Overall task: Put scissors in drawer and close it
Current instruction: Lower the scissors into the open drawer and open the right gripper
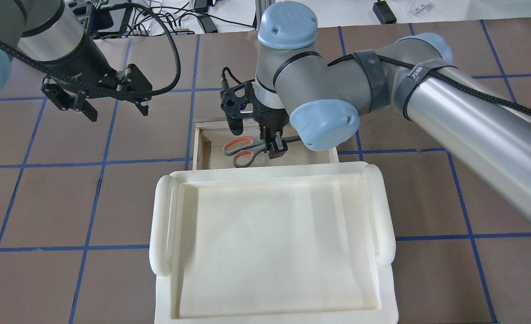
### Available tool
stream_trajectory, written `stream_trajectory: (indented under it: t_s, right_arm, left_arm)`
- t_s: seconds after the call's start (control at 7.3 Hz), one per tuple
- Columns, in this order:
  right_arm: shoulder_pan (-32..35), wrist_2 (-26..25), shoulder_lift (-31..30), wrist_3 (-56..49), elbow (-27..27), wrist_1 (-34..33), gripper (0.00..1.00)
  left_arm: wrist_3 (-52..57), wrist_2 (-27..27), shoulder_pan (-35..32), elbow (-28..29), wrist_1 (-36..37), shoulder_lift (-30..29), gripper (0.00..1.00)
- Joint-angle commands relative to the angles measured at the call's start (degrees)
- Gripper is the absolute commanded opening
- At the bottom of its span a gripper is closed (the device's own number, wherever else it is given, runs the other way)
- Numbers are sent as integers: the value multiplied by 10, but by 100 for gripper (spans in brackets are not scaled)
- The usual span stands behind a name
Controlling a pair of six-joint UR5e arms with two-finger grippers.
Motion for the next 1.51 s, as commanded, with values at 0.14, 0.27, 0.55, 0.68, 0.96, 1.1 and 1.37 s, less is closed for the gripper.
stream_trajectory:
  t_s: [0.14,0.27,0.55,0.68,0.96,1.1,1.37]
  right_arm:
    - [10,-15,8,41,-1,1,11]
    - [10,-8,10,42,0,-1,11]
    - [10,-7,9,54,0,0,20]
    - [10,-7,8,61,0,-1,21]
    - [10,-7,9,77,1,1,79]
    - [10,-9,10,98,0,8,100]
    - [10,-7,8,101,-1,13,100]
  left_arm:
    - [0,2,0,1,0,-2,100]
    - [0,3,2,0,-1,-2,100]
    - [-1,0,1,0,-1,-2,100]
    - [-1,3,1,0,0,-3,100]
    - [-1,1,1,0,0,-3,100]
    - [-1,2,2,0,0,-3,100]
    - [0,3,2,0,0,-3,100]
